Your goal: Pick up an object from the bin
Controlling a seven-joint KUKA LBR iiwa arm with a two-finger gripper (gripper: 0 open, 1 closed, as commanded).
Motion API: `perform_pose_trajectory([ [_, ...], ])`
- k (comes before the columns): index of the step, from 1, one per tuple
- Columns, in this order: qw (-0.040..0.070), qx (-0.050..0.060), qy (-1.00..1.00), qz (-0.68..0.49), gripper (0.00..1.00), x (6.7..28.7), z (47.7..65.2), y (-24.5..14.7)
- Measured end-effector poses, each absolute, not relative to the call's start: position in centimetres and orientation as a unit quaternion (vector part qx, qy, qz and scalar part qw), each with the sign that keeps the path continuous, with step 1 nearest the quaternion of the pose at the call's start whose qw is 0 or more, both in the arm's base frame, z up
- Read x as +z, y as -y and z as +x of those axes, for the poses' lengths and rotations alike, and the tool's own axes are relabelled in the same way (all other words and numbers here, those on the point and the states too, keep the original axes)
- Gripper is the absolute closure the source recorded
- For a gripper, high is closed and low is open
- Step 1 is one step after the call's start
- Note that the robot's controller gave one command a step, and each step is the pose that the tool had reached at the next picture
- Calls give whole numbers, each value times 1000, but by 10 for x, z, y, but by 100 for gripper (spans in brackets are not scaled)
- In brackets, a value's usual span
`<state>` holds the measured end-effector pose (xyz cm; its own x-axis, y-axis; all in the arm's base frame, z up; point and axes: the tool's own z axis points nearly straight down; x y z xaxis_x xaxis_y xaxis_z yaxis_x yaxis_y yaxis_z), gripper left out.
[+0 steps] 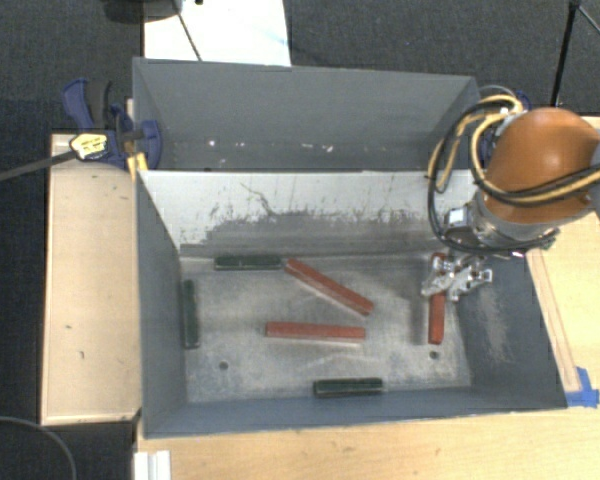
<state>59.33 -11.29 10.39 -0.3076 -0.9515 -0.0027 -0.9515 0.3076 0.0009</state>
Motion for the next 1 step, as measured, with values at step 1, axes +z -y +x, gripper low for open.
perform_pose_trajectory([
  [1, 3, -2, -812, -584, 100, 164, 597, 113],
])
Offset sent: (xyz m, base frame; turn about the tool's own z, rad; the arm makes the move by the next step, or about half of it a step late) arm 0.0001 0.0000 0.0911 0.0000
